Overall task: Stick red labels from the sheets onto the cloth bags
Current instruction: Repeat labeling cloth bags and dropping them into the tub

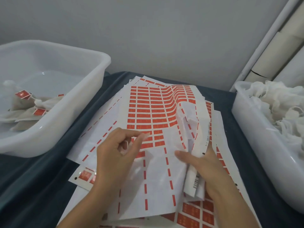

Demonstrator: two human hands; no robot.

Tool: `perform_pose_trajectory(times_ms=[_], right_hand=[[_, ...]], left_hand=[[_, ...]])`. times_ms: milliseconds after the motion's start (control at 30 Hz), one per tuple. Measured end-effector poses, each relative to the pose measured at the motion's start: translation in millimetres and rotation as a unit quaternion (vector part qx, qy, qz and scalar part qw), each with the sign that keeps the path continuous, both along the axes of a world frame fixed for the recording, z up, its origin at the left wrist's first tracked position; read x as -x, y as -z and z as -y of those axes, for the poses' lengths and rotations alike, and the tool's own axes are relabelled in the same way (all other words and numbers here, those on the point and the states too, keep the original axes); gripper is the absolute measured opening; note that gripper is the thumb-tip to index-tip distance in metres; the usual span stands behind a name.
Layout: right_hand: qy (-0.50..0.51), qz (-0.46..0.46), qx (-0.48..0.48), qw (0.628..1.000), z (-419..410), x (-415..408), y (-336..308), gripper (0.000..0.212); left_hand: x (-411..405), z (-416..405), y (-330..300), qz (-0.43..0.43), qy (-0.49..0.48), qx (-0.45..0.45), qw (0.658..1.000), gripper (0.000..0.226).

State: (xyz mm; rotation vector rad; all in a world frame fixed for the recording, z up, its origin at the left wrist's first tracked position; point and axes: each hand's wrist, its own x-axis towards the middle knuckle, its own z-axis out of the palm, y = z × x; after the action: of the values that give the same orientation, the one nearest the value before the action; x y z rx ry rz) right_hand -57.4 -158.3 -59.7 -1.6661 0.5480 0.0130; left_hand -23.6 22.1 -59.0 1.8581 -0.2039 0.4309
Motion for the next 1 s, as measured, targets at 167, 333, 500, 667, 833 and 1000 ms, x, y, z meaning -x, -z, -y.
perform_pose_trajectory(times_ms=[167,333,500,667,833,1000], right_hand=[[0.168,0.076,0.342,0.921,7,-3,-6,0.110],[0.042,0.205,0.164,0.964,0,9,-20,0.021],[-0.194,0.013,0.029,0.980,-11,7,-23,0.033],[-0.051,0.094,-0.028,0.994,-11,9,-21,0.021],[-0.010,0.191,0.032,0.981,-21,7,-19,0.044],[-0.149,0.173,0.068,0.971,-43,7,-9,0.068]], left_hand=[[2,-1,-2,0.168,0.041,-0.033,0.984,0.018],[1,5,-4,0.300,0.097,-0.099,0.944,0.022],[2,13,5,0.318,0.117,-0.133,0.931,0.025],[0,13,9,0.269,0.105,-0.163,0.943,0.035],[-1,17,14,0.192,0.083,-0.195,0.958,0.068],[-3,20,20,0.228,0.076,-0.226,0.944,0.074]])
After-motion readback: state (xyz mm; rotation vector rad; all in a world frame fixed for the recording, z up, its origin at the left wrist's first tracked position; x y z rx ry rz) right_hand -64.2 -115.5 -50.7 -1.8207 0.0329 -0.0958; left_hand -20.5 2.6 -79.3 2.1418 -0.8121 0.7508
